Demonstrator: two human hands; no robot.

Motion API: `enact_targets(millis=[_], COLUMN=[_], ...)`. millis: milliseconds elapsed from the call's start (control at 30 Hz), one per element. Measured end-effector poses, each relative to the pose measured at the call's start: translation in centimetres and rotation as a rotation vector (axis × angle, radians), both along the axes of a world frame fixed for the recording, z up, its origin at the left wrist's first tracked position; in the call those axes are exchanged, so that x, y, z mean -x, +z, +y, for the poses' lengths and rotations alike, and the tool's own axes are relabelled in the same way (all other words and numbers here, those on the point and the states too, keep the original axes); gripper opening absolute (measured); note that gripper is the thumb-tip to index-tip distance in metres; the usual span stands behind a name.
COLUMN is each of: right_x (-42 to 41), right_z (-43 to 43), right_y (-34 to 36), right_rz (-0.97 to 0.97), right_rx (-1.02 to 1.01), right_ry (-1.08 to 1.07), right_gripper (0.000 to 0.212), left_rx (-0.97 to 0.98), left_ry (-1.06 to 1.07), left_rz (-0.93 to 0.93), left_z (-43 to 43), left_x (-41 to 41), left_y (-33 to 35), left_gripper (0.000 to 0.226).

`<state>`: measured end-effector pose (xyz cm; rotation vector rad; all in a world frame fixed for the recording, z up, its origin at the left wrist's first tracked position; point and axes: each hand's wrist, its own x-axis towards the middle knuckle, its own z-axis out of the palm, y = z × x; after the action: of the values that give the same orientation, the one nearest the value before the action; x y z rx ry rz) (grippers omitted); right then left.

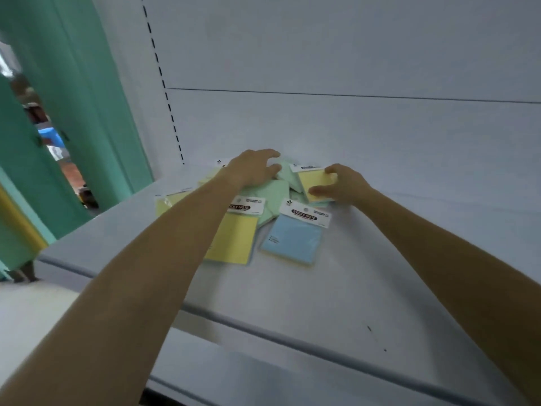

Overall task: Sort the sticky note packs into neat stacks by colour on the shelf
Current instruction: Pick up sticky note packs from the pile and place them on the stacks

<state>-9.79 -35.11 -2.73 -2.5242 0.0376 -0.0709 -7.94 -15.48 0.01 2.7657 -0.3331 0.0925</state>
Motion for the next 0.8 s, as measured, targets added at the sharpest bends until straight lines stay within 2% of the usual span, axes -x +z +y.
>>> enact_targets(millis=[167,400,600,800], right_x=[0.7,2.3,5.6,11.6], right_z=[-1.0,-2.6,-6.5,-14.5], right_y=[0.1,-0.2,0.1,0.7], right_rz=[-0.056,-0.099,-0.214,-0.237], right_rx=[-0.167,-0.436,-0.480,-0.478], right_ry=[-0.091,-0.189,-0.303,-0.399], right_gripper=[0.048,0.048,0.050,0.050], left_rx=[0.132,0.357,0.519,0.661], left_ry=[-0.095,-0.163,-0.192,-0.213], left_rz=[0.045,0.021,0.023,0.085], left_z=[-0.7,-1.0,-4.1,-12.6], left_x=[-2.6,-3.7,-2.0,1.7], left_y=[0.1,0.7,0.6,0.2], left_gripper=[0.042,0.041,0.043,0.047])
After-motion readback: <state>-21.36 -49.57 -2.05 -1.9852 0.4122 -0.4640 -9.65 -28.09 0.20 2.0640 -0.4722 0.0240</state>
